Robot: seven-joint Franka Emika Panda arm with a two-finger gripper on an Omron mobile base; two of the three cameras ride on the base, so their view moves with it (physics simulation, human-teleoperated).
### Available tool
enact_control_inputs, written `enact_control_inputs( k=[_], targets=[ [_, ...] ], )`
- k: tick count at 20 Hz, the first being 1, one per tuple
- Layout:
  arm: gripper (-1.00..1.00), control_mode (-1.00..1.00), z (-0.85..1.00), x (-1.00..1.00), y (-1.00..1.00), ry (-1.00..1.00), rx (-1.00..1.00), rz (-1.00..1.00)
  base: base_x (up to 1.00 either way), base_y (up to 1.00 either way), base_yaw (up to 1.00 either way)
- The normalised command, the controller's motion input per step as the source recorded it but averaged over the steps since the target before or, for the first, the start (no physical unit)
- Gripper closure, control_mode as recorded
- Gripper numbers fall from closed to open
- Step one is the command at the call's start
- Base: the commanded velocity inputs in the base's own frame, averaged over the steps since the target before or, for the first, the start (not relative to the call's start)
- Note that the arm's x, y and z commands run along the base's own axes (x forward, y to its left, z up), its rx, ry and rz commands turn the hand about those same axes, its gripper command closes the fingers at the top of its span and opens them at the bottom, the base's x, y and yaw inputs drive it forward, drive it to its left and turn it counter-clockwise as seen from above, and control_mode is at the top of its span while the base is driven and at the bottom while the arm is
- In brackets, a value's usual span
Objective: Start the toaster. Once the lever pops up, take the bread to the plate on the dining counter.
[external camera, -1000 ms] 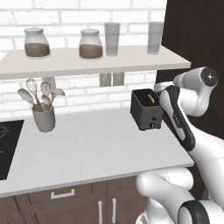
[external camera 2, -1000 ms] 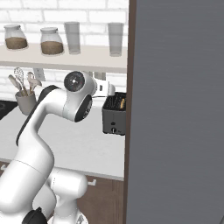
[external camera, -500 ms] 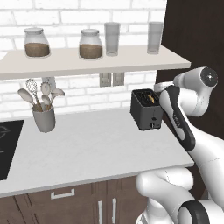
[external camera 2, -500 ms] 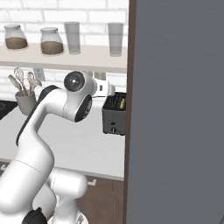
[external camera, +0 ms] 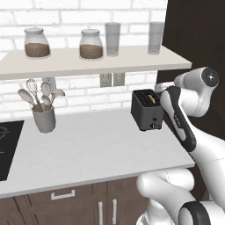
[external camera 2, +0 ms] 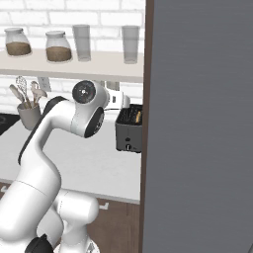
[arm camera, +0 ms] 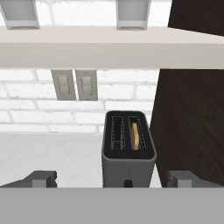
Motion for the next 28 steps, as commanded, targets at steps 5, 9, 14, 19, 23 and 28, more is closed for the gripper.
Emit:
enact_control_inputs(
  k=[5,9,14,19,23,28],
  targets=[
    [-1.0,-1.0,0.0,0.0,0.0,0.0,0.0,0.0,0.0,0.0,0.0],
    [-1.0,-1.0,0.0,0.0,0.0,0.0,0.0,0.0,0.0,0.0,0.0],
    [-1.0,-1.0,0.0,0.0,0.0,0.0,0.0,0.0,0.0,0.0,0.0],
    [-1.0,-1.0,0.0,0.0,0.0,0.0,0.0,0.0,0.0,0.0,0.0],
    [-1.0,-1.0,0.0,0.0,0.0,0.0,0.0,0.0,0.0,0.0,0.0],
    [-1.0,-1.0,0.0,0.0,0.0,0.0,0.0,0.0,0.0,0.0,0.0]
  ],
)
